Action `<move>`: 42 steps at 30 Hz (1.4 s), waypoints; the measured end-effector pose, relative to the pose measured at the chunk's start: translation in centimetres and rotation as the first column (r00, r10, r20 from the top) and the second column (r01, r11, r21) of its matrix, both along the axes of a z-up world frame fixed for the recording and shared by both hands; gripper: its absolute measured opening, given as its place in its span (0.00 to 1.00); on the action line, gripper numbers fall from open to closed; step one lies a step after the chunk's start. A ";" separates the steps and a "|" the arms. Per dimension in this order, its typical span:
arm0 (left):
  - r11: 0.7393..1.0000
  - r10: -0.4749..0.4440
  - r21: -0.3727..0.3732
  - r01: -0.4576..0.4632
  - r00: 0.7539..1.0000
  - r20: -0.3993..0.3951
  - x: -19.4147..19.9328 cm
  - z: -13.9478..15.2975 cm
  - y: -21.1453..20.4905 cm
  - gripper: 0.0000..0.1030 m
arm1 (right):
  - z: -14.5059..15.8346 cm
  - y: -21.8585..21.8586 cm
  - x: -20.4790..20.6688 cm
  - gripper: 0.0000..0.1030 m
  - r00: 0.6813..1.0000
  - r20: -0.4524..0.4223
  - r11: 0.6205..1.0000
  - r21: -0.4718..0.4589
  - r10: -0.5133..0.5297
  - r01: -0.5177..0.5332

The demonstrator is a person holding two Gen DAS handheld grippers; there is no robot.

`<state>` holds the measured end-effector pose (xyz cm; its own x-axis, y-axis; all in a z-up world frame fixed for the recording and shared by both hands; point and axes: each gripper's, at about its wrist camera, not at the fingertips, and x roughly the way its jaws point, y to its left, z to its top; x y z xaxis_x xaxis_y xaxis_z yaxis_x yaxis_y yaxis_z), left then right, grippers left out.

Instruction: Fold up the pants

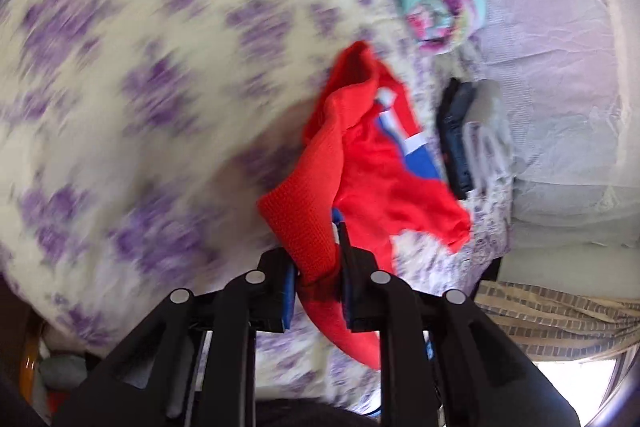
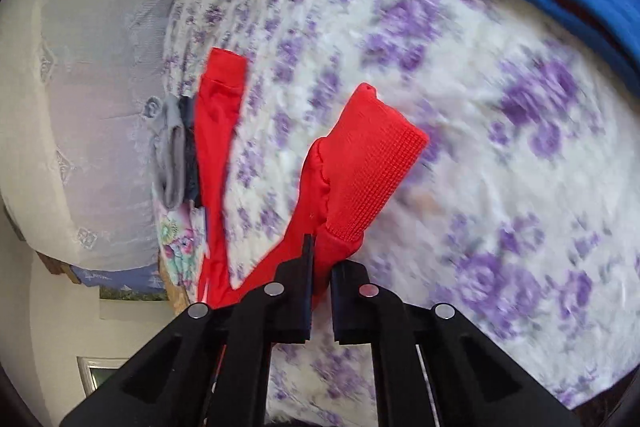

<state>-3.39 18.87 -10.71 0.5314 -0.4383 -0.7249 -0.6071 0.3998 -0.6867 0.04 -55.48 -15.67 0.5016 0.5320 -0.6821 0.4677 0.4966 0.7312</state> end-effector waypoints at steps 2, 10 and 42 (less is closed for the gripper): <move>0.999 0.039 -0.010 -0.039 0.999 -0.035 -1.9 -2.7 0.2 0.16 | -1.9 0.2 -1.0 0.07 0.999 -0.044 1.000 0.008 -0.014 0.015; 0.994 0.068 0.088 -0.065 0.997 -0.030 -3.2 -3.2 1.5 0.64 | 2.0 -4.1 -1.5 0.33 0.991 -0.003 0.979 -0.156 -0.134 0.132; 0.944 0.160 0.303 -0.133 0.985 -0.064 6.1 0.7 2.6 0.80 | 2.9 6.9 30.8 0.09 0.943 0.323 0.997 -0.014 0.077 -0.076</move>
<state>2.69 21.47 -9.97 0.5032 -0.1189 -0.8559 -0.7259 0.4792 -0.4933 30.88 -48.56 -12.74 0.6526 0.5770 -0.4911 0.1673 0.5223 0.8361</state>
